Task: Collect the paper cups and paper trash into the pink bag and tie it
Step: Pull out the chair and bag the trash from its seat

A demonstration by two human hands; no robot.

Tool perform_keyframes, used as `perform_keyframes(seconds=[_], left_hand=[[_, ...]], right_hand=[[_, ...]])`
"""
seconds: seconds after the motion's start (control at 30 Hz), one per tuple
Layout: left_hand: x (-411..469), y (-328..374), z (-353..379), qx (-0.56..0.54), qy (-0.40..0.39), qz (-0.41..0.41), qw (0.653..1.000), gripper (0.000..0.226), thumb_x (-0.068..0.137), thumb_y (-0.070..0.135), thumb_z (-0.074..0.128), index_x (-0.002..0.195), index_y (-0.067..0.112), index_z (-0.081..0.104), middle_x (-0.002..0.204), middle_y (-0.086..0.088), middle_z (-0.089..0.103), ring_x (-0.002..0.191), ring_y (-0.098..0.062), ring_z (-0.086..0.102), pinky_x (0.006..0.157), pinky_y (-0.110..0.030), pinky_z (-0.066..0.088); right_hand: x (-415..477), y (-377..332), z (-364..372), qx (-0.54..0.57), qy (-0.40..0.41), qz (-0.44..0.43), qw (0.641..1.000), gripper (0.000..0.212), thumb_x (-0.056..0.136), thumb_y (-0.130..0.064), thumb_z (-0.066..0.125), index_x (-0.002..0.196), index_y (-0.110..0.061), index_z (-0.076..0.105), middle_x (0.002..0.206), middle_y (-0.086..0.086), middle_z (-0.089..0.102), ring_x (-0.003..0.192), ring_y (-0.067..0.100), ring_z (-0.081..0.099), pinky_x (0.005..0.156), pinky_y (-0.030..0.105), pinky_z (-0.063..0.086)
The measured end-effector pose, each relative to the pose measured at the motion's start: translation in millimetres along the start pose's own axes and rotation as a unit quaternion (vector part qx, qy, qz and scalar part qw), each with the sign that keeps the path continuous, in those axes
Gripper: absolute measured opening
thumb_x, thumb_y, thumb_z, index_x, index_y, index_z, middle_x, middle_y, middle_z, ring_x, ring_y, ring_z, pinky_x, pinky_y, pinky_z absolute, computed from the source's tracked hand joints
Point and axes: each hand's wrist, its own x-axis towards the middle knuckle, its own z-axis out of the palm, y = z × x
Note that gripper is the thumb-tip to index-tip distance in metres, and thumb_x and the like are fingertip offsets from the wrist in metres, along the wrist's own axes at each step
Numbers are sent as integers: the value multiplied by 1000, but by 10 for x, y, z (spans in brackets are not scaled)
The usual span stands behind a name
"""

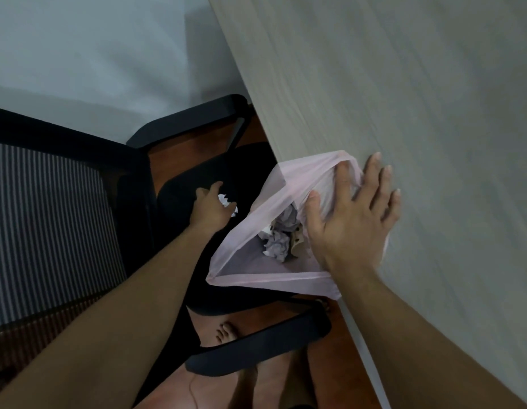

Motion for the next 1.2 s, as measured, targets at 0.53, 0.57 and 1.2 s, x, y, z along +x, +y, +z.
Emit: perform_keyframes(seconds=[0.53, 0.57, 1.2], left_hand=[[-845, 577, -650, -616, -2, -2, 788, 23, 107, 26, 63, 131, 26, 65, 128, -3, 76, 113, -20, 75, 87, -30, 60], [-1010, 642, -738, -635, -26, 10, 772, 26, 108, 28, 62, 134, 24, 65, 130, -3, 76, 114, -19, 74, 87, -29, 61], [-1621, 528, -192, -206, 115, 116, 965, 38, 99, 23, 73, 134, 32, 65, 130, 6, 58, 99, -12, 70, 89, -27, 57]], right_hand=[[11, -6, -11, -1, -4, -2, 1000, 76, 106, -64, 37, 172, -27, 29, 184, 16, 2, 170, 38, 0, 133, 63, 6], [12, -3, -12, 0, -4, -2, 1000, 76, 106, -64, 37, 172, -28, 28, 184, 16, 1, 170, 38, -1, 133, 63, 6], [16, 14, 35, -9, 6, -2, 1000, 76, 106, -65, 36, 170, -26, 32, 184, 17, 3, 169, 40, 3, 133, 64, 8]])
